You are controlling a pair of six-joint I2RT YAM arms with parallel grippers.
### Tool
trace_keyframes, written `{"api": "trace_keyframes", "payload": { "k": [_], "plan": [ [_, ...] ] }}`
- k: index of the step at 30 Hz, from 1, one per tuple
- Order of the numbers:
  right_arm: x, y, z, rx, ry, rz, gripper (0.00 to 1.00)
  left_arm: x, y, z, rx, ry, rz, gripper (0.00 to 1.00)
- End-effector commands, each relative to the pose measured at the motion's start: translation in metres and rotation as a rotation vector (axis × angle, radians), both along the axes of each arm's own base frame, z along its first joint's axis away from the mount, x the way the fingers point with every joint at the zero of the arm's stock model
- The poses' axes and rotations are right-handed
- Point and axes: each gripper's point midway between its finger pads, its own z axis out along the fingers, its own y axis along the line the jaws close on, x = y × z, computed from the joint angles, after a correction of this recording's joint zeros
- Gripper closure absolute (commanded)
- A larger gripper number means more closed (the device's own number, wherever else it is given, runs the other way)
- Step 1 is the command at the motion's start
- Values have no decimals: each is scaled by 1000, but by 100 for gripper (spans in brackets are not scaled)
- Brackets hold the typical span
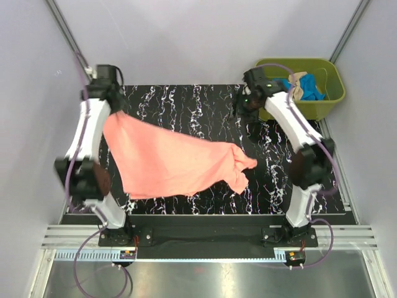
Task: Fold and stack the t-shirts
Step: Flatten the tshirt out
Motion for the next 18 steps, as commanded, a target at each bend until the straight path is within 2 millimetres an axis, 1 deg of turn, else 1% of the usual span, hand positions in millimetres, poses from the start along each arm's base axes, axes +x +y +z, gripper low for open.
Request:
{"api": "trace_keyframes", "payload": {
  "k": [1, 2, 3, 4, 5, 6, 7, 8, 9, 10, 11, 12, 13, 14, 15, 16, 17, 18],
  "plan": [
    [-9, -14, 2, -76, 51, 33, 25, 10, 29, -49, 79, 154, 63, 39],
    [-13, -15, 0, -79, 62, 41, 22, 10, 28, -54, 77, 179, 53, 34],
    [-20, -17, 1, -80, 71, 53, 20, 5, 24, -59, 65, 201, 43, 30],
    [-29, -17, -2, -80, 92, 59, 20, -2, 20, -65, 54, 219, 32, 29],
    [-50, -18, -14, -86, 127, 71, 19, -9, 15, -54, 38, 171, 16, 28],
    [-62, -17, -21, -85, 146, 72, 20, -16, 3, -57, -12, 161, -12, 27],
    [-83, -17, -49, -81, 206, 87, 20, -40, -3, -66, -37, 172, -24, 27],
    [-100, -13, -43, -56, 183, 102, 21, -51, -7, -71, -63, 175, -26, 28],
    [-113, -12, -51, -39, 210, 83, 23, -64, -16, -79, -124, 183, -27, 30],
    [-132, -15, -73, -32, 260, 75, 24, -90, -21, -91, -154, 205, -25, 33],
    [-143, -14, -70, -8, 244, 72, 25, -105, -26, -97, -180, 219, -23, 33],
    [-152, -14, -77, 14, 270, 50, 32, -118, -33, -104, -231, 225, -16, 33],
    [-168, -15, -96, 31, 314, 45, 34, -146, -37, -117, -258, 252, -11, 33],
    [-176, -15, -99, 53, 320, 34, 37, -160, -37, -124, -285, 269, 18, 34],
    [-184, -11, -104, 94, 351, 22, 42, -180, -36, -140, -302, 311, 50, 36],
    [-193, -11, -119, 107, 378, 14, 46, -193, -36, -137, -317, 287, 70, 40],
    [-196, -10, -122, 126, 381, 1, 50, -200, -37, -140, -344, 279, 98, 44],
    [-198, -8, -127, 146, 391, -34, 50, -205, -38, -143, -365, 273, 115, 45]
  ]
}}
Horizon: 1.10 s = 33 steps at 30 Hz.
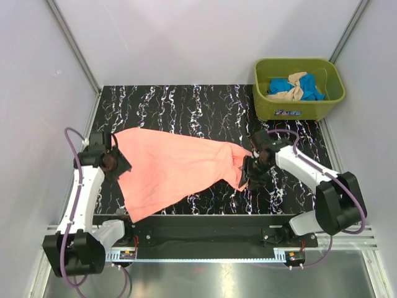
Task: Fold and stack the t-shirts
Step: Flatten the tshirt out
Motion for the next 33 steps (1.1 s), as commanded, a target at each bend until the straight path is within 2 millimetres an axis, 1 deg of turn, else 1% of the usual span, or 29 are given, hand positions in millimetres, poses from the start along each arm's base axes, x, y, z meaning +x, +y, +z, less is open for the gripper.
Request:
{"api": "trace_keyframes", "payload": {
  "k": [1, 3, 4, 6, 8, 9, 11, 12, 13, 14, 15, 16, 17, 18, 19, 20, 21, 22, 23, 24, 25, 26, 27, 28, 29, 30, 31, 32, 33],
  "plan": [
    [6, 21, -16, 136, -30, -107, 51, -25, -17, -22, -138, 47, 72, 45],
    [11, 19, -23, 125, -55, -173, 50, -28, -19, -27, -160, 67, 80, 45],
    [17, 19, -32, 132, -86, -193, 47, -23, -21, -27, -169, 52, 68, 45],
    [22, 20, -40, 135, -92, -223, 46, -18, -29, -28, -214, 35, 37, 45],
    [30, 22, -50, 135, -107, -244, 46, -11, -36, -35, -248, 28, 20, 46],
    [35, 20, -54, 125, -119, -256, 47, -12, -40, -44, -259, 52, 13, 47],
    [46, 18, -62, 110, -132, -275, 49, -7, -43, -50, -263, 51, 6, 47],
    [50, 14, -65, 92, -136, -288, 54, -6, -49, -54, -260, 62, -19, 46],
    [54, 14, -66, 89, -136, -295, 55, -3, -52, -60, -259, 80, -31, 45],
    [57, 6, -73, 72, -114, -323, 57, -1, -56, -63, -261, 92, -40, 43],
    [59, 2, -75, 62, -106, -343, 63, 0, -64, -65, -264, 105, -72, 41],
    [60, -5, -78, 54, -96, -368, 68, 5, -69, -74, -266, 129, -84, 40],
    [62, -12, -79, 48, -93, -396, 72, 9, -73, -78, -264, 137, -89, 40],
    [64, -29, -82, 32, -86, -452, 83, 14, -81, -86, -260, 169, -113, 40],
    [65, -38, -79, 24, -92, -480, 88, 24, -87, -88, -257, 153, -130, 40],
    [65, -48, -77, 4, -98, -488, 91, 35, -96, -87, -250, 146, -156, 40],
    [64, -65, -75, -29, -94, -522, 92, 41, -101, -101, -245, 186, -162, 40],
    [65, -70, -68, -38, -115, -514, 93, 48, -105, -105, -235, 194, -171, 40],
    [63, -77, -64, -58, -127, -493, 94, 63, -116, -102, -231, 178, -198, 41],
    [59, -84, -59, -94, -118, -489, 95, 68, -120, -117, -224, 221, -199, 41],
    [58, -87, -51, -102, -143, -478, 95, 75, -125, -121, -225, 225, -204, 41],
    [56, -90, -47, -120, -153, -465, 95, 91, -133, -126, -216, 229, -215, 42],
    [50, -92, -43, -132, -145, -460, 95, 100, -137, -127, -218, 227, -220, 42],
    [49, -92, -37, -126, -165, -446, 94, 109, -141, -128, -224, 225, -229, 42],
    [47, -89, -34, -108, -164, -431, 92, 128, -147, -129, -220, 214, -237, 42],
    [45, -88, -30, -103, -163, -420, 89, 133, -147, -130, -211, 228, -240, 42],
    [43, -89, -27, -104, -167, -402, 76, 140, -145, -132, -186, 236, -254, 42],
    [42, -89, -24, -105, -167, -389, 68, 160, -148, -125, -173, 214, -267, 42],
    [40, -89, -20, -108, -171, -380, 59, 157, -144, -121, -145, 249, -273, 42]
  ]
}}
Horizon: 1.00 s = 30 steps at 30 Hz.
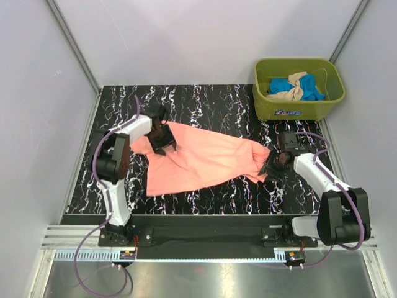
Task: Fold and stack the t-shirts
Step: Flatten the tshirt out
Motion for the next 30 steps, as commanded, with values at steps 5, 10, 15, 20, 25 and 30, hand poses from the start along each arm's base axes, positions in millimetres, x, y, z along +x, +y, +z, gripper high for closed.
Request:
{"api": "trace_keyframes", "payload": {
  "k": [5, 10, 15, 20, 25, 30],
  "plan": [
    [-6, -6, 26, -43, -11, 74, 43, 9, 17, 49, 117, -145, -37, 33],
    [1, -3, 29, -31, -29, 87, 42, -65, 32, 69, 100, -148, 28, 32],
    [13, 4, 34, 12, -47, 106, 41, -142, 62, 56, 100, -109, 136, 40],
    [18, 9, 38, 33, -63, 115, 42, -172, 78, 26, 76, -38, 254, 37],
    [14, 8, 35, 36, -54, 115, 41, -168, 87, 12, 67, -36, 275, 37],
    [9, 6, 35, 27, -56, 115, 41, -168, 76, -4, 10, -1, 288, 39]
  ]
}}
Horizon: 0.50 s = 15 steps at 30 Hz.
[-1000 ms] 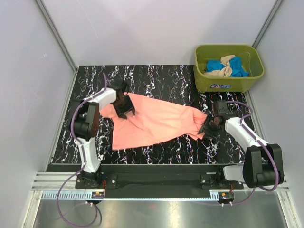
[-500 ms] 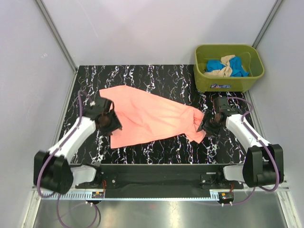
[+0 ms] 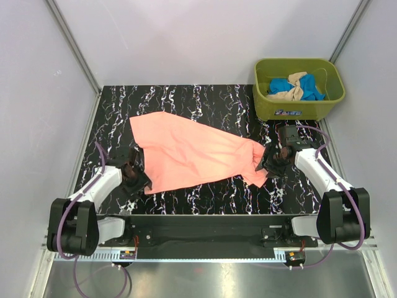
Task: Fold and stack the t-shirts
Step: Flatten the tshirt out
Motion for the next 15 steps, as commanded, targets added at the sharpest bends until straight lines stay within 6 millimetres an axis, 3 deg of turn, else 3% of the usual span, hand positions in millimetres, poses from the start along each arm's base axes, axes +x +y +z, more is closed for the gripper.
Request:
{"api": "trace_keyframes", "payload": {
  "k": [1, 7, 9, 12, 13, 15],
  "plan": [
    [4, -1, 9, 3, -43, 11, 41, 11, -11, -7, -64, -44, 17, 39],
    [2, 0, 5, 11, -33, 12, 41, 18, -9, -6, -55, -62, 15, 40],
    [2, -1, 2, 3, -25, 6, 41, 20, -10, -8, -56, -60, 21, 47],
    [5, -7, -6, -27, 4, -13, 41, 15, -13, -14, -75, -19, 32, 67],
    [8, -11, -5, -50, 8, -25, 41, 16, -11, -13, -66, -23, 34, 88],
    [11, -20, -12, -91, 44, -46, 43, 12, 1, -8, -3, -19, 47, 100]
  ]
}}
